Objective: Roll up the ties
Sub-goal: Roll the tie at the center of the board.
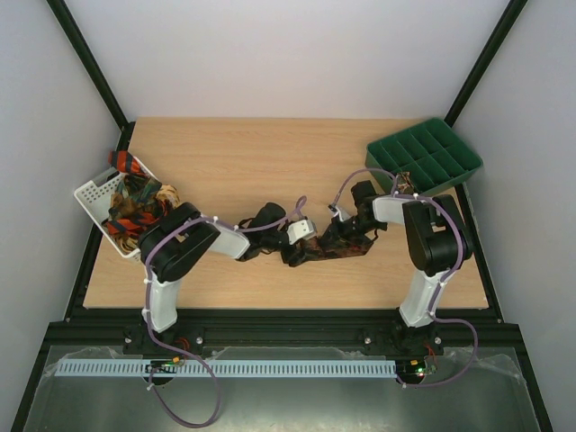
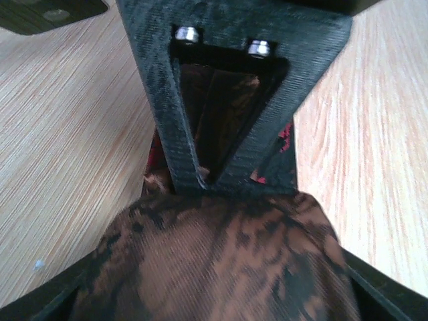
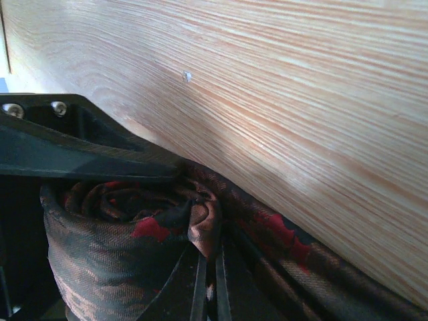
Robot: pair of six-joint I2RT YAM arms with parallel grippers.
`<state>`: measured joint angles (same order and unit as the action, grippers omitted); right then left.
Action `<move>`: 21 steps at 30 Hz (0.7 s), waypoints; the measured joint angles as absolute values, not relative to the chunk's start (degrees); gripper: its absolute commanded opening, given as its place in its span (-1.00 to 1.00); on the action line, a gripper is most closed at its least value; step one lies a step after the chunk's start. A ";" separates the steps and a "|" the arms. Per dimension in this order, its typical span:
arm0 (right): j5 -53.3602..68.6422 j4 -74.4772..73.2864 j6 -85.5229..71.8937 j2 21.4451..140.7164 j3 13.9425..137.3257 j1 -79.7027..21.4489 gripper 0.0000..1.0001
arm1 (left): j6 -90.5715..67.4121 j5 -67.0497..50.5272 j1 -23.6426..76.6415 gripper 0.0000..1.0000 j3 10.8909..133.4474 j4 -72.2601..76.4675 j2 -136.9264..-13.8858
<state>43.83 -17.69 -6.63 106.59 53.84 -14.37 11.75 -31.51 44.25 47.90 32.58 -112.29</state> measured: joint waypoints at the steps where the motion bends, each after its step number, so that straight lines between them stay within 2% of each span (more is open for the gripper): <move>1: 43.94 -17.63 -6.72 106.63 53.84 -14.37 -0.97 | 11.51 -31.46 44.36 0.23 48.42 32.64 -112.99; 4: 44.12 -17.61 -6.92 106.74 53.87 -14.35 -0.93 | 11.84 -31.11 44.51 -0.12 50.09 32.56 -114.76; 7: 43.90 -17.82 -6.63 106.83 54.11 -14.33 -0.73 | 13.06 -30.44 44.62 -0.29 50.17 32.21 -114.76; 10: 42.72 -19.03 -5.41 106.85 55.07 -14.06 -0.34 | 15.86 -28.77 44.73 -0.32 49.91 31.86 -114.24; 13: 41.74 -20.71 -3.95 105.45 55.86 -13.93 -0.07 | 18.68 -26.89 44.84 -0.31 48.69 31.86 -113.21; 21: 44.56 -24.84 -3.16 102.74 55.81 -13.89 0.02 | 21.89 -25.21 44.99 -0.26 45.67 31.79 -110.74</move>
<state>44.56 -24.84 -3.16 102.74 55.81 -13.89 21.89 -25.21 44.99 45.67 31.79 -110.74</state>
